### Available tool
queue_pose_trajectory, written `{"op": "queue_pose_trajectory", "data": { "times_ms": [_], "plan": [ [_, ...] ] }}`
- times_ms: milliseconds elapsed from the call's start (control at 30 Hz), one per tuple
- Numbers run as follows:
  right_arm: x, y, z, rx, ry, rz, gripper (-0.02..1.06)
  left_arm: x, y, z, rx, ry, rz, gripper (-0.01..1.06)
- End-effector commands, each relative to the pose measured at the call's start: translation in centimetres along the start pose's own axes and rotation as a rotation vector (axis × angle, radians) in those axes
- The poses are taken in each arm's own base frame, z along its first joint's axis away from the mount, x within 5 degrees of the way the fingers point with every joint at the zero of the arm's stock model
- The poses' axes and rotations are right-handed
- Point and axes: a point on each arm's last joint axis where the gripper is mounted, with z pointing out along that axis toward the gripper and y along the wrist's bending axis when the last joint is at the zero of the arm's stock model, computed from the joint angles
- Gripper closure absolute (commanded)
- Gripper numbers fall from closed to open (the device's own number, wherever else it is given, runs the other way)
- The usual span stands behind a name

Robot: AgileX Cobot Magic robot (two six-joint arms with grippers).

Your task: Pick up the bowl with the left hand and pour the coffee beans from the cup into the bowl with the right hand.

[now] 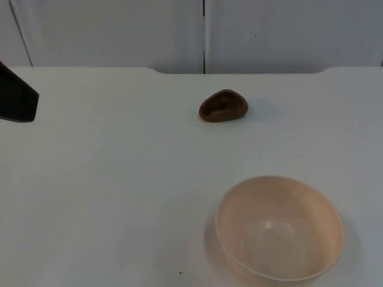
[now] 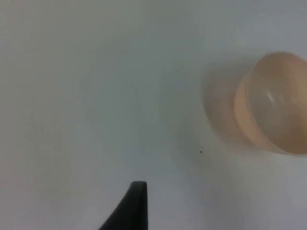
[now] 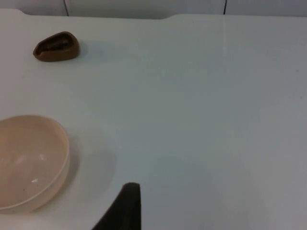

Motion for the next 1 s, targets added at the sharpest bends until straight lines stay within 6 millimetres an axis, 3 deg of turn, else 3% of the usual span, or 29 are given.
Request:
{"op": "queue_pose_trajectory", "data": {
  "times_ms": [0,467,833,967],
  "plan": [
    [0.0,0.0,0.0,0.007,-0.007,-0.008,-0.01,-0.5,-0.5,0.3,0.025,-0.018,0.01,0.05],
    [0.0,0.0,0.0,0.007,-0.007,-0.008,-0.01,-3.2,-2.5,2.8,0.09,0.049,0.065,0.05],
    [0.0,0.0,0.0,0.007,-0.007,-0.008,-0.01,-5.6,-4.7,7.2,0.0,0.21,0.141,0.05],
    [0.0,0.0,0.0,0.007,-0.007,-0.008,-0.01,-6.8,-5.8,10.2,-0.009,0.246,0.143,0.05]
  ]
}}
